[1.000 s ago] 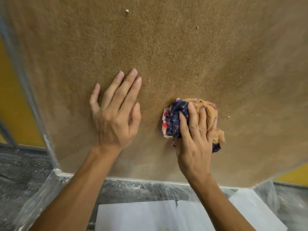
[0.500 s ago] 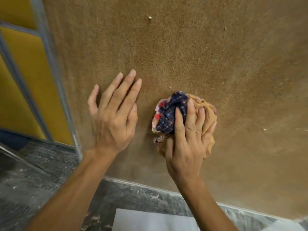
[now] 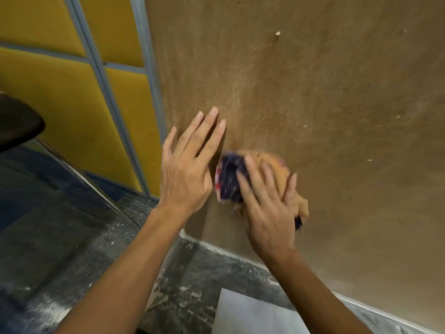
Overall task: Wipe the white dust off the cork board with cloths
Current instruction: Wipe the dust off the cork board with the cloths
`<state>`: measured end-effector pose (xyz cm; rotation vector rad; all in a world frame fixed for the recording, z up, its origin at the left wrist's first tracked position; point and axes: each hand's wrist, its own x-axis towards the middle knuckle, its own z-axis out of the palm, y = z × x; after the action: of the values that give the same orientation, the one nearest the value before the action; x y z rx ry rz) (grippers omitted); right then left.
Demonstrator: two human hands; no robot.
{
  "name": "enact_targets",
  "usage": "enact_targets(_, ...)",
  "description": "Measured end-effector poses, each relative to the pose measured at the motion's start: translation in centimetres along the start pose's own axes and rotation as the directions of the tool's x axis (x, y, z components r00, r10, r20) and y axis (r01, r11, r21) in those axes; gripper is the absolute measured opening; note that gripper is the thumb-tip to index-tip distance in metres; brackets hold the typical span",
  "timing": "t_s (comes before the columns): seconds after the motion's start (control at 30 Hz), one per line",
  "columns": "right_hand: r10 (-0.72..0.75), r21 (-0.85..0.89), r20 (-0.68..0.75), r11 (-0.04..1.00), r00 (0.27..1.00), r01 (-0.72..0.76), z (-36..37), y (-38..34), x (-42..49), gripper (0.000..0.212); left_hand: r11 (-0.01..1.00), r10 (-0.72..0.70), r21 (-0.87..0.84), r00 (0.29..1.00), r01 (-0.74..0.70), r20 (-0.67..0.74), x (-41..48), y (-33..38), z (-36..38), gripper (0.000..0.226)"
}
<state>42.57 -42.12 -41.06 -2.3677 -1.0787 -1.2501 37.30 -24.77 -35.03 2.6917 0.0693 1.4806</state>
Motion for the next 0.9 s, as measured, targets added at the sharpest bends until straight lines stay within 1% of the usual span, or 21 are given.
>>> enact_targets(0.07, 0.071, -0.023, -0.066, 0.997, 0.995, -0.073, 0.3, -1.4, 2.4, 0.064, 1.000, -0.026, -0.005, 1.000, 0.026, 0.002, -0.2, -0.6, 0.2, 0.050)
enact_targets(0.1, 0.059, -0.063, -0.050, 0.996, 0.997, -0.062, 0.9, -2.0, 2.7, 0.064, 0.999, -0.048, -0.014, 0.999, 0.048, 0.012, -0.3, -0.8, 0.3, 0.049)
enact_targets(0.13, -0.002, -0.110, 0.001, 0.994, 1.000, 0.002, 1.7, -2.5, 2.2, 0.064, 0.998, -0.060, -0.028, 0.998, 0.061, 0.023, -0.4, -1.0, 0.4, 0.050)
enact_targets(0.17, -0.104, -0.144, 0.080, 0.983, 0.991, 0.114, 2.8, -2.8, 0.9, 0.064, 0.997, -0.065, -0.039, 0.997, 0.066, 0.034, -0.6, -1.2, 0.6, 0.055)
enact_targets(0.2, -0.207, -0.161, 0.173, 0.959, 0.963, 0.235, 3.7, -3.1, -0.6, 0.064, 0.997, -0.066, -0.045, 0.997, 0.068, 0.046, -0.8, -1.4, 0.8, 0.059)
enact_targets(0.23, -0.260, -0.171, 0.247, 0.936, 0.933, 0.306, 4.2, -3.2, -1.9, 0.064, 0.997, -0.060, -0.051, 0.997, 0.063, 0.051, -1.0, -1.5, 0.9, 0.063)
enact_targets(0.27, -0.254, -0.175, 0.282, 0.934, 0.925, 0.310, 4.1, -3.1, -2.5, 0.065, 0.997, -0.048, -0.062, 0.998, 0.051, 0.045, -1.1, -1.8, 1.1, 0.067)
enact_targets(0.33, -0.144, -0.176, 0.228, 0.967, 0.963, 0.187, 2.9, -3.0, -1.8, 0.062, 0.994, -0.028, -0.104, 0.999, 0.030, 0.016, -1.0, -2.1, 1.6, 0.068)
enact_targets(0.4, -0.019, -0.144, 0.081, 0.989, 0.997, 0.031, 1.1, -2.7, 0.3, 0.054, 0.994, -0.032, -0.106, 0.998, 0.026, -0.055, -1.0, -2.1, 2.0, 0.059)
enact_targets(0.43, 0.022, -0.123, 0.018, 0.992, 1.000, -0.020, 0.5, -2.7, 1.7, 0.051, 0.994, -0.070, -0.091, 0.992, 0.061, -0.105, -1.0, -2.2, 2.2, 0.057)
enact_targets(0.5, 0.054, -0.109, -0.057, 0.992, 0.997, -0.060, 0.2, -3.2, 3.8, 0.051, 0.964, -0.256, -0.117, 0.948, 0.237, -0.188, -1.0, -3.3, 2.0, 0.062)
enact_targets(0.53, 0.051, -0.124, -0.066, 0.991, 0.997, -0.059, 0.5, -3.7, 4.4, 0.052, 0.924, -0.372, -0.175, 0.903, 0.340, -0.212, -0.7, -4.3, 1.9, 0.065)
enact_targets(0.57, 0.022, -0.140, -0.039, 0.990, 0.999, -0.028, 1.3, -4.3, 4.6, 0.053, 0.879, -0.464, -0.235, 0.860, 0.416, -0.213, -0.3, -5.6, 1.8, 0.063)
enact_targets(0.6, -0.044, -0.162, 0.032, 0.986, 0.998, 0.049, 2.2, -4.8, 4.2, 0.056, 0.840, -0.516, -0.302, 0.837, 0.452, -0.181, -0.1, -7.0, 1.7, 0.057)
enact_targets(0.63, -0.147, -0.178, 0.132, 0.969, 0.980, 0.170, 3.2, -5.2, 3.3, 0.061, 0.804, -0.527, -0.398, 0.839, 0.441, -0.136, 0.2, -8.3, 1.7, 0.047)
enact_targets(0.67, -0.250, -0.195, 0.232, 0.935, 0.940, 0.297, 4.0, -5.2, 2.4, 0.064, 0.760, -0.516, -0.513, 0.850, 0.399, -0.105, 0.6, -9.1, 1.7, 0.034)
enact_targets(0.7, -0.300, -0.206, 0.308, 0.906, 0.903, 0.371, 4.4, -5.1, 1.6, 0.066, 0.698, -0.512, -0.606, 0.858, 0.381, -0.050, 0.8, -9.4, 1.6, 0.026)
enact_targets(0.73, -0.292, -0.215, 0.326, 0.903, 0.899, 0.371, 4.2, -5.0, 1.4, 0.066, 0.648, -0.522, -0.654, 0.853, 0.390, -0.008, 1.1, -9.2, 1.4, 0.034)
enact_targets(0.8, -0.179, -0.216, 0.243, 0.948, 0.953, 0.233, 2.9, -5.5, 2.7, 0.063, 0.559, -0.527, -0.717, 0.846, 0.416, 0.079, 1.3, -9.0, 1.2, 0.049)
enact_targets(0.83, -0.098, -0.196, 0.165, 0.972, 0.981, 0.130, 2.0, -5.9, 4.0, 0.060, 0.525, -0.523, -0.736, 0.844, 0.428, 0.118, 1.2, -9.0, 1.1, 0.050)
enact_targets(0.9, 0.021, -0.142, -0.011, 0.990, 1.000, -0.022, 0.7, -6.7, 7.5, 0.054, 0.461, -0.528, -0.763, 0.831, 0.452, 0.173, 0.8, -9.3, 1.0, 0.043)
